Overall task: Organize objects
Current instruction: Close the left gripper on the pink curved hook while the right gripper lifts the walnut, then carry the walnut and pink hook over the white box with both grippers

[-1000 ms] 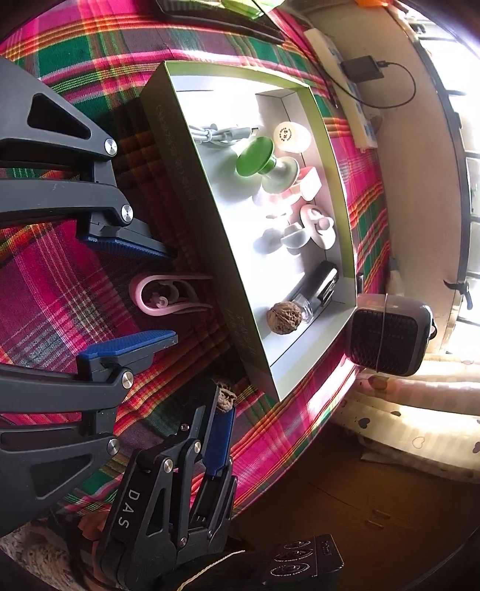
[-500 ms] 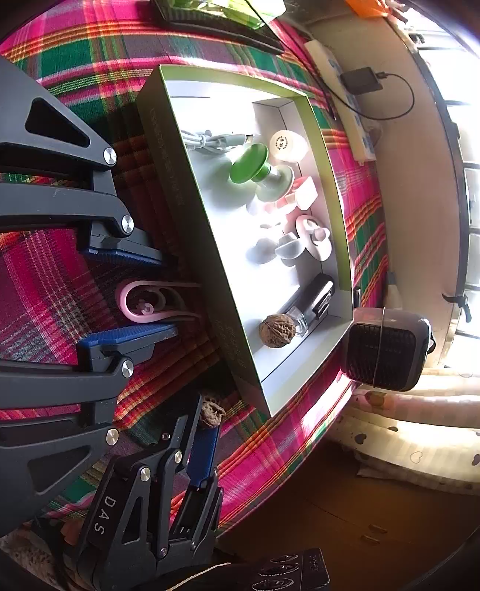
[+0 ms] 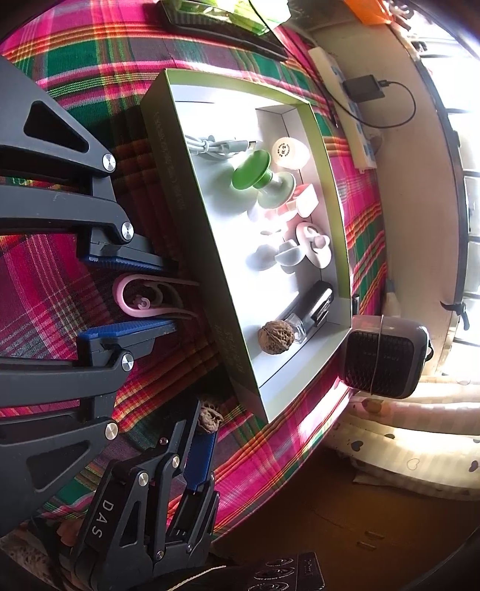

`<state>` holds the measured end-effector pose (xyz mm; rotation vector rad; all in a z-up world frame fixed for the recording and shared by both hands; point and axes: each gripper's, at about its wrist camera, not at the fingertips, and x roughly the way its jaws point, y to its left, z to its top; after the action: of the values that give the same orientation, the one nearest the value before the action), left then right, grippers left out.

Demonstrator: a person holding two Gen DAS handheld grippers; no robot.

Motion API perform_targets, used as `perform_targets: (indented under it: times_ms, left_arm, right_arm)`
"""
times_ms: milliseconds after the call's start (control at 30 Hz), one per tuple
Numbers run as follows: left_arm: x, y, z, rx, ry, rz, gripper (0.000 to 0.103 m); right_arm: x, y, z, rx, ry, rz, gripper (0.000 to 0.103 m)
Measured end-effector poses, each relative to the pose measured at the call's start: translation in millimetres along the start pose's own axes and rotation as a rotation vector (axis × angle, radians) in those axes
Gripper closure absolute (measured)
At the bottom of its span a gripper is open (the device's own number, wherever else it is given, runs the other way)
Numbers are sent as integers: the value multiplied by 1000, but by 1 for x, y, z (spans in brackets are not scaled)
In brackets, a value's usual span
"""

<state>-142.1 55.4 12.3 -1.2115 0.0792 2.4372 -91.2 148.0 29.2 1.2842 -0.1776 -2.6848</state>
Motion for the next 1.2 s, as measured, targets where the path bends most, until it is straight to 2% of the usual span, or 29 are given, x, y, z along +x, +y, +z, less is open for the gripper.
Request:
perform_targets:
  times_ms: [1200]
  left_arm:
    - [-11, 5, -4, -32, -32, 8, 81]
  right_arm:
    - [-3, 8, 1, -27, -12, -1, 69]
